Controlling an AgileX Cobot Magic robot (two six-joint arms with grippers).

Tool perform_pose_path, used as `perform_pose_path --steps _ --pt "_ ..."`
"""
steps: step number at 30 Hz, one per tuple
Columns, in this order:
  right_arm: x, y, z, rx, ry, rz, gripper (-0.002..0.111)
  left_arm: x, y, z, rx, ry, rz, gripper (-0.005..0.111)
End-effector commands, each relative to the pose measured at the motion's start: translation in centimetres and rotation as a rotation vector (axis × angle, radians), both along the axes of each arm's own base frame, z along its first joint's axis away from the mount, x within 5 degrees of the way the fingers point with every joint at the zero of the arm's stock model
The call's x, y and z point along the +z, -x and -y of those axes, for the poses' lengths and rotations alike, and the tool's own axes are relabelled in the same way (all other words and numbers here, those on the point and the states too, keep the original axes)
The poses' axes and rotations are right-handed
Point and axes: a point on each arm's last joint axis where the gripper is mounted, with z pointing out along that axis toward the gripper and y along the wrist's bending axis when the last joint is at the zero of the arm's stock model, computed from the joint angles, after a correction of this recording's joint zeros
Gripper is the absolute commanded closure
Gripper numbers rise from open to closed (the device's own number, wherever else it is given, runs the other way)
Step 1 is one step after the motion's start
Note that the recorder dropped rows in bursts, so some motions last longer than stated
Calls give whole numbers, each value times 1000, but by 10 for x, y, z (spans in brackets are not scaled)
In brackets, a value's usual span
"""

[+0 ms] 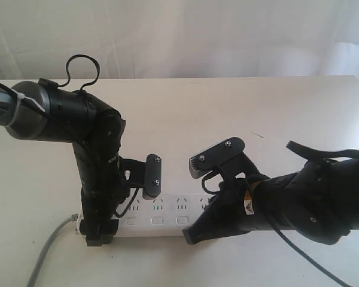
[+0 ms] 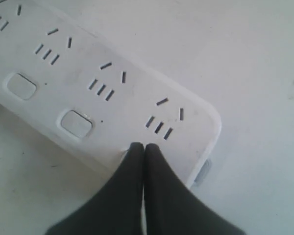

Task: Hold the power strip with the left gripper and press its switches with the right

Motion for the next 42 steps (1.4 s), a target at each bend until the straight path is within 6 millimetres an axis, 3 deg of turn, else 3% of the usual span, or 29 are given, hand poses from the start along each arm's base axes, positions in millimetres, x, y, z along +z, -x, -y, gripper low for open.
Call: perform_pose_path --steps 1,14,28,35,42 --pt "0 2 0 -21 -68 30 108 -7 5 0 21 -6 -47 107" --pt "-26 2 -2 -34 -14 -52 108 -7 6 0 22 -8 -52 107" --pt "-32 7 5 -45 66 -128 108 -7 5 1 22 -4 -46 107" --pt "-36 22 -4 13 71 -132 108 -7 5 1 22 -5 -47 107" --pt "-41 27 2 -11 55 -145 108 -7 7 1 32 -5 -60 107"
